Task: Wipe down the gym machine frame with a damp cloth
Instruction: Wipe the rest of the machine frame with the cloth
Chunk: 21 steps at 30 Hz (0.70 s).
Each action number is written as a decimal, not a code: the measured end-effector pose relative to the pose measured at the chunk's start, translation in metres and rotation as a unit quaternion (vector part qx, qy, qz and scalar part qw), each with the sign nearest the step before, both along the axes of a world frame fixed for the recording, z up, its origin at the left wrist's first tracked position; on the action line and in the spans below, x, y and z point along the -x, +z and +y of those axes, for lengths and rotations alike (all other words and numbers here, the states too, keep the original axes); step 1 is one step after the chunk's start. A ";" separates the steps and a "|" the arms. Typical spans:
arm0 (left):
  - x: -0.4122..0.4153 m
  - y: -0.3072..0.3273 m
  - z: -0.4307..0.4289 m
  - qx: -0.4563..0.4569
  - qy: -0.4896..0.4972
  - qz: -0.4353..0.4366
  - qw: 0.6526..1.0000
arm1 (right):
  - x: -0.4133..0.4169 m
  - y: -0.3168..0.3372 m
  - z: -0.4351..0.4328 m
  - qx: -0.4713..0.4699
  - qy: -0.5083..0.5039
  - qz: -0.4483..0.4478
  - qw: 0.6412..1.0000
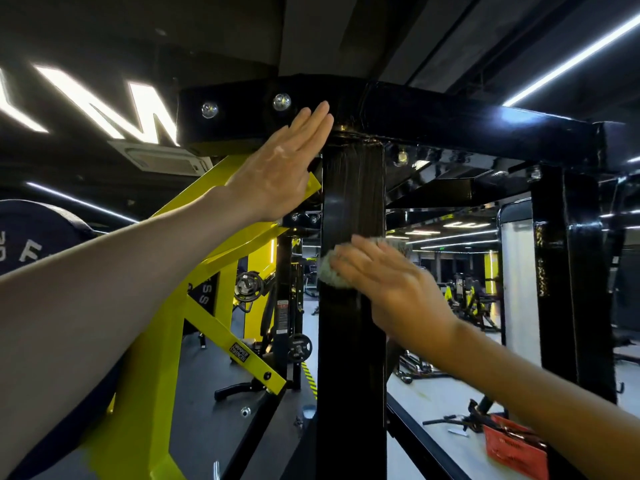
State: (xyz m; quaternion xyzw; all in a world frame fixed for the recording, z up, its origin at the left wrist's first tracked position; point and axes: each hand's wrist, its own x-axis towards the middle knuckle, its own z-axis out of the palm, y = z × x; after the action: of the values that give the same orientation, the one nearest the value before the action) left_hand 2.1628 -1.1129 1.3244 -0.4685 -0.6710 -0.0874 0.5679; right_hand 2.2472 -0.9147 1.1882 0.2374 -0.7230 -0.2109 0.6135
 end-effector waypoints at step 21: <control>-0.008 -0.018 -0.001 0.031 0.068 0.033 0.997 | -0.011 -0.088 0.012 -0.055 -0.005 -0.079 0.995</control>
State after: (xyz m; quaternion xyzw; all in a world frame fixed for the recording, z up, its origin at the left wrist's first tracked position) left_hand 2.1707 -1.1137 1.3068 -0.4423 -0.6845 -0.0122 0.5793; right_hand 2.2584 -0.9029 1.1006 0.2827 -0.7580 -0.2340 0.5393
